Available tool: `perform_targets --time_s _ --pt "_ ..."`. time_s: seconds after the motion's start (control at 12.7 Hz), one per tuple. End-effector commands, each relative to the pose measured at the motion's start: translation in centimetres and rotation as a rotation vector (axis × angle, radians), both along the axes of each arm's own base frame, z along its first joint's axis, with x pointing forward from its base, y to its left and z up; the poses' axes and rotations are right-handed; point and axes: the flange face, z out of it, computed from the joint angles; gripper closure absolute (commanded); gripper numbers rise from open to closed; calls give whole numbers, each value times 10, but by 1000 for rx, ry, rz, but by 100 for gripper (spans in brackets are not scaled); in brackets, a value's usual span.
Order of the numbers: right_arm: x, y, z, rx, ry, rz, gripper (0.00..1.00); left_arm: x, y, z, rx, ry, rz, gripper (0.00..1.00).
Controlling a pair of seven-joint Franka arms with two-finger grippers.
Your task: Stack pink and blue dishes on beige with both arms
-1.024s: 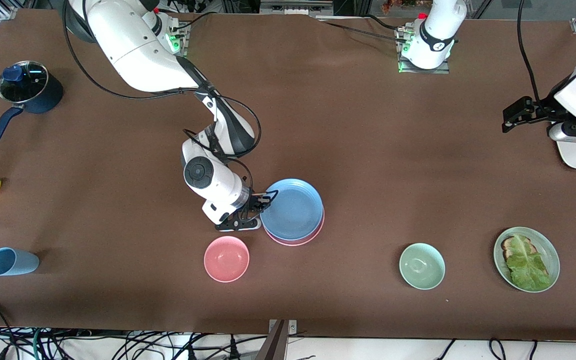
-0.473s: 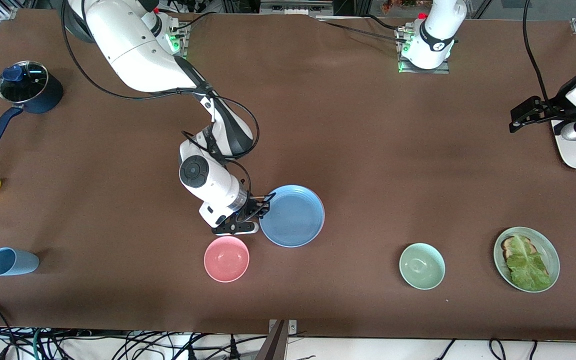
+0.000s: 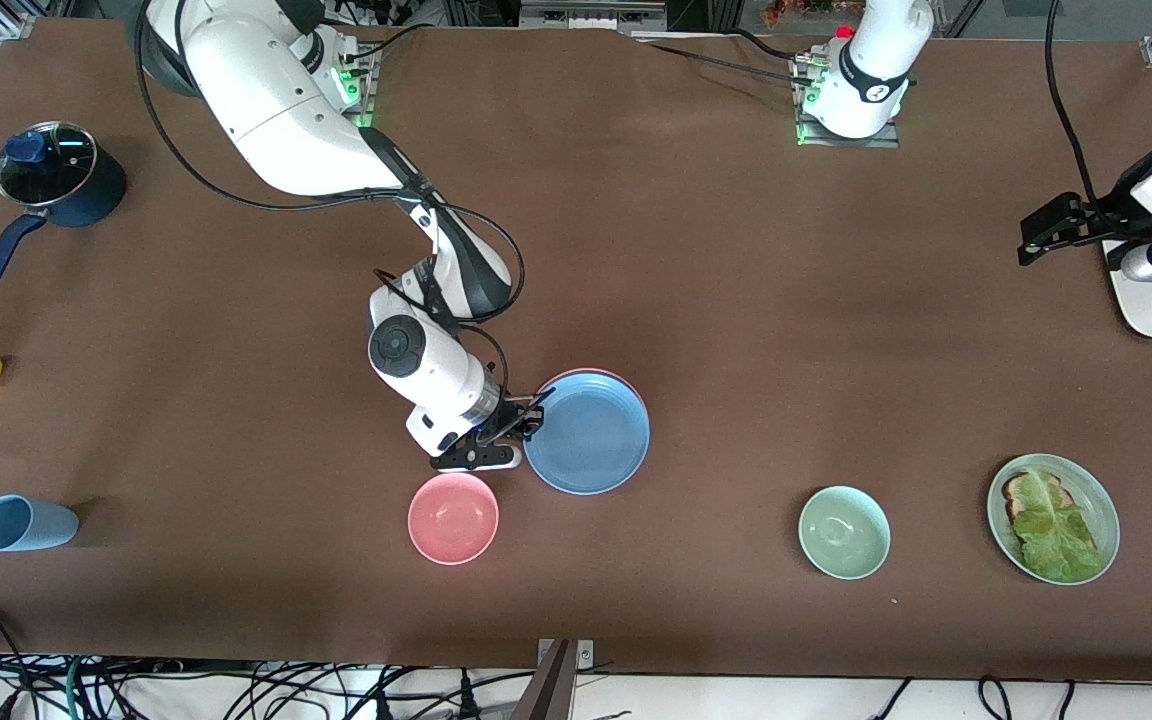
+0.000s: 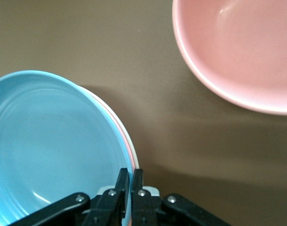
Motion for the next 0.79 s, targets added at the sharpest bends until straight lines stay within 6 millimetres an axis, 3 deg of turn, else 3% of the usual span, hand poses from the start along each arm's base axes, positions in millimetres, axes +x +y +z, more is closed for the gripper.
perform_targets --time_s 0.0,0.08,0.16,0.24,0.47,0.71 --pt "12 -15 23 -18 17 -6 44 -2 1 2 -21 -11 3 0" --pt "15 -23 36 -29 36 -8 31 -3 0 2 -21 -9 3 0" --pt "20 -34 50 -36 45 -15 4 -3 0 2 -21 -9 3 0" --pt "23 -43 57 -47 53 -7 0 -2 0 2 -21 -11 3 0" --pt "23 -68 103 -87 108 -7 0 -3 -2 2 -19 -9 -1 0" --pt "25 -125 184 -164 107 -71 0 -2 -2 1 -19 -8 -1 0"
